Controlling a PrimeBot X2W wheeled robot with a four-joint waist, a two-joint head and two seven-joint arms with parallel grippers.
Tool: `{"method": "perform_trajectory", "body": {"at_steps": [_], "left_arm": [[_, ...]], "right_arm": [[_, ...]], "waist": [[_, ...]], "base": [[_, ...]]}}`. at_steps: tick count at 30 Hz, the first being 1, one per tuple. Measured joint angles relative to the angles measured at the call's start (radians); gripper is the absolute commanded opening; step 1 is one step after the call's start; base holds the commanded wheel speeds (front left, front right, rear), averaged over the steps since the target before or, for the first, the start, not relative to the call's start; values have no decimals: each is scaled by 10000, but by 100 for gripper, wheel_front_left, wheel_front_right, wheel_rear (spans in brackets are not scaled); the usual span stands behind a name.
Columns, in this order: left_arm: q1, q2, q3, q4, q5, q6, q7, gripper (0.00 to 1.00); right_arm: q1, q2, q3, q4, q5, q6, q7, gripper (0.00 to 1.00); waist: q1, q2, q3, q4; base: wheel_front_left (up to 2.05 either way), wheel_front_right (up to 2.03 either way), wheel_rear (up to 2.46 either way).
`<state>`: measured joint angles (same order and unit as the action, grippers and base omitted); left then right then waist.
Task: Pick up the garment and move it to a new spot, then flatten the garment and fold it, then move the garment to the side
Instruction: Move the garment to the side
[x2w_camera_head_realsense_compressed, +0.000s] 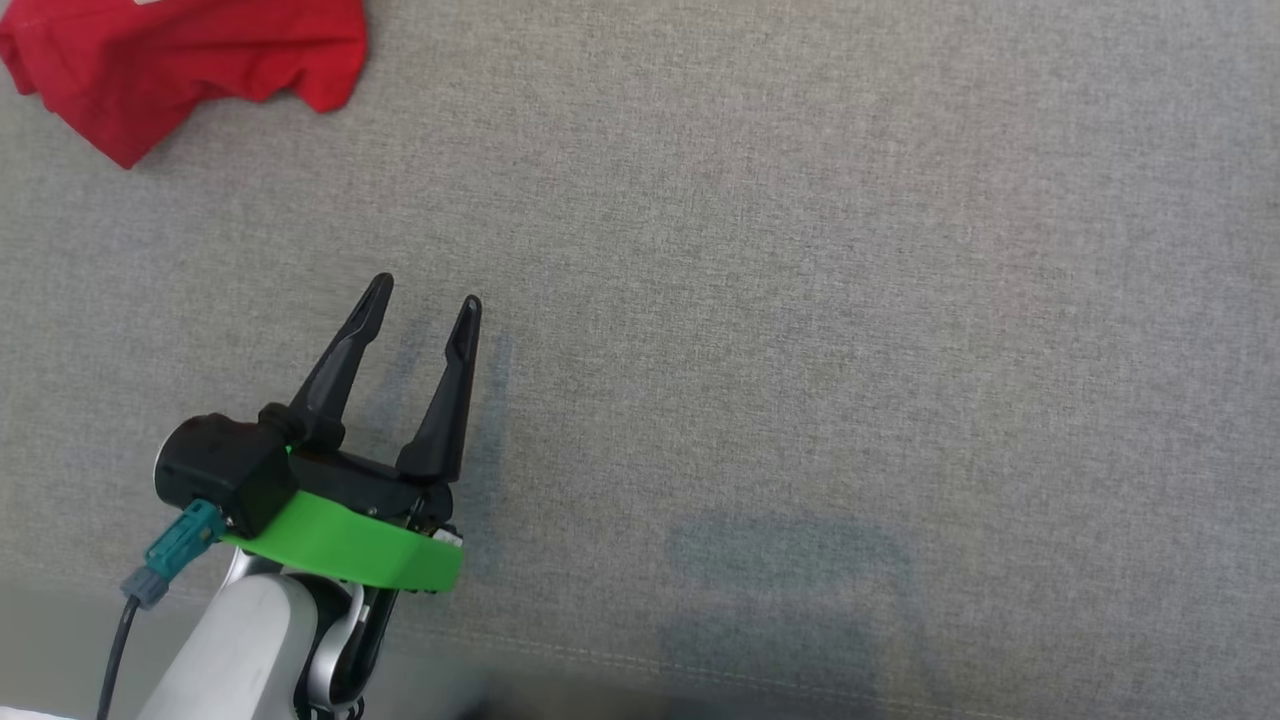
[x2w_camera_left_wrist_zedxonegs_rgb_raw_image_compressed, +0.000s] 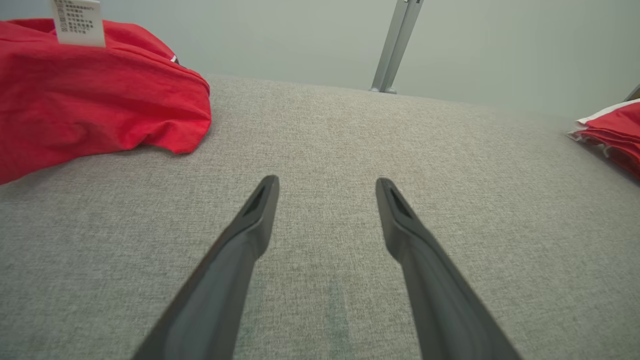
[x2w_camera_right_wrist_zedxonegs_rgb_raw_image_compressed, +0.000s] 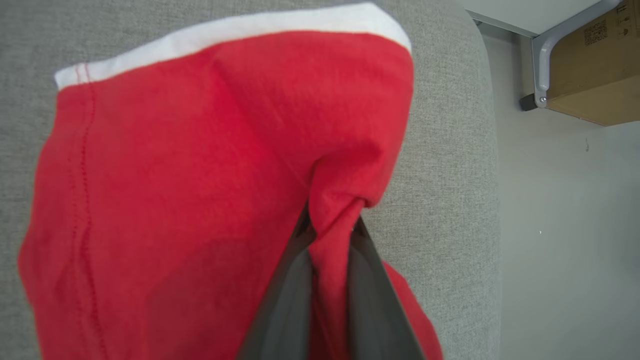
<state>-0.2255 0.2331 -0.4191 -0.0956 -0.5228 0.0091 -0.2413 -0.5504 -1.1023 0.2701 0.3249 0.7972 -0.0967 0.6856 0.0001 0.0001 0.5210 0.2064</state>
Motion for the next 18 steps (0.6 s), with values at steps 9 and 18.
{"method": "perform_trajectory", "body": {"at_steps": [9,18], "left_arm": [[-1,-42,272,155,-17,102,0,100],[-2,-33,485,249,-17,178,-6,100]], "right_arm": [[-160,-15,59,278,-953,-111,-773,100],[-158,98,65,786,-1643,-198,-1590,100]], "waist": [[0,0,512,-270],[0,0,561,-665]], "base": [[0,0,0],[0,0,0]]}}
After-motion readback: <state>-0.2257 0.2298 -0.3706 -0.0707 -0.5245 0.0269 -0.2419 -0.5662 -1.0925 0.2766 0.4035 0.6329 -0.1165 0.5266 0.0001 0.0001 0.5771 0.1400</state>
